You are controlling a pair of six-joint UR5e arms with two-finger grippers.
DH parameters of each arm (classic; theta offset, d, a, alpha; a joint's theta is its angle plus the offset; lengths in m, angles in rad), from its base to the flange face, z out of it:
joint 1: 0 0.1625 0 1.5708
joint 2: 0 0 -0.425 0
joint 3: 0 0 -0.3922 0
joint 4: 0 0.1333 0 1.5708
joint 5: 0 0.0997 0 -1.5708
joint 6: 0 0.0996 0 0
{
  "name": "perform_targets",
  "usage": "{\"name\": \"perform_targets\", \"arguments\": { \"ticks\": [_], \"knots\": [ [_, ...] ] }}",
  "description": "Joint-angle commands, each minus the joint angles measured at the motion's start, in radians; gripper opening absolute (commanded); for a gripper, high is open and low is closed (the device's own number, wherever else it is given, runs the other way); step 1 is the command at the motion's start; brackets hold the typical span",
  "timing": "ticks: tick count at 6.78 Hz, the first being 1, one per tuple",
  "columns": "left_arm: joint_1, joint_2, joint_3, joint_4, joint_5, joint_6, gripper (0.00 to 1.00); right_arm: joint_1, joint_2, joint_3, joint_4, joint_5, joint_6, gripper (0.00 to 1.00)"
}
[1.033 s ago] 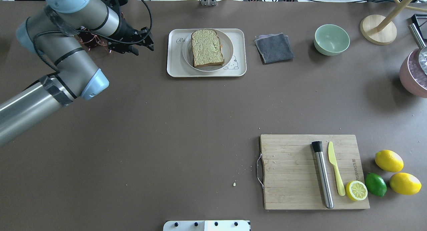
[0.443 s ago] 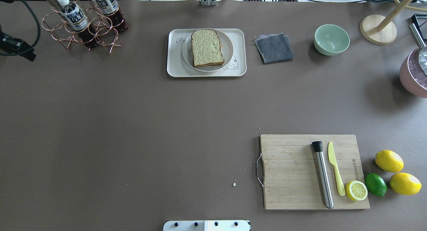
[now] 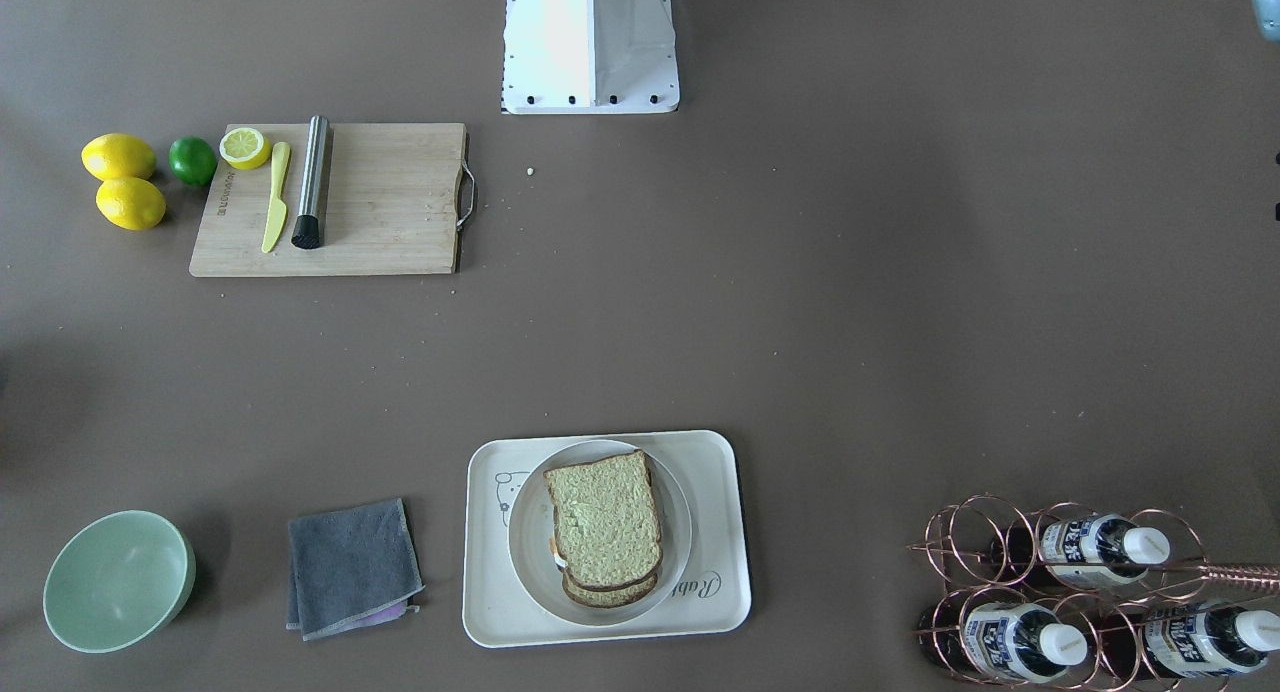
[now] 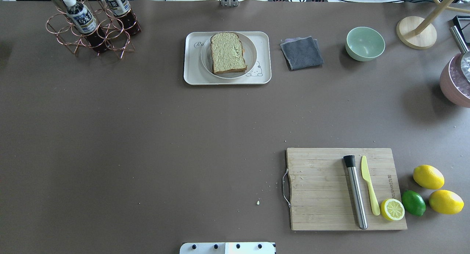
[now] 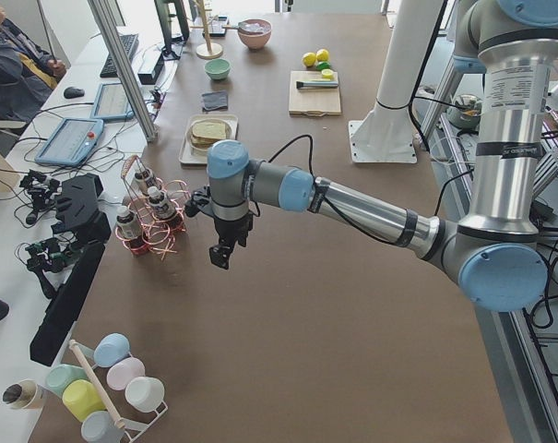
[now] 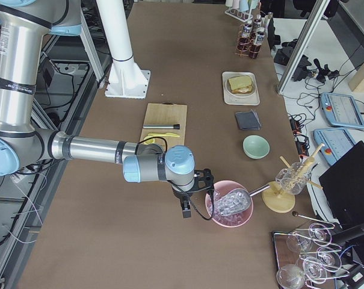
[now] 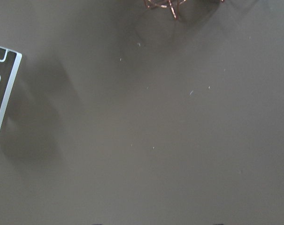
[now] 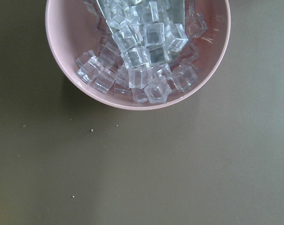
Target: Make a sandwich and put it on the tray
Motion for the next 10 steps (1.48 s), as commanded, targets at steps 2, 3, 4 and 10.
{"name": "perform_targets", "arguments": {
  "ticks": [2,3,4,10],
  "knots": [
    [-0.054,0.086,0.006,0.014,-0.026,0.059,0.96,-0.005,0.003,0.012,-0.029,-0.016,-0.008,1.0],
    [-0.056,0.092,-0.014,0.064,-0.074,0.059,0.96,0.007,0.0,0.023,-0.029,-0.013,-0.008,1.0],
    [-0.055,0.094,-0.008,0.068,-0.119,0.058,0.97,0.013,0.002,0.031,-0.049,-0.014,-0.008,1.0],
    [-0.056,0.097,-0.002,0.059,-0.118,-0.01,0.97,-0.021,0.149,0.041,-0.25,-0.017,-0.006,1.0]
  ]
}}
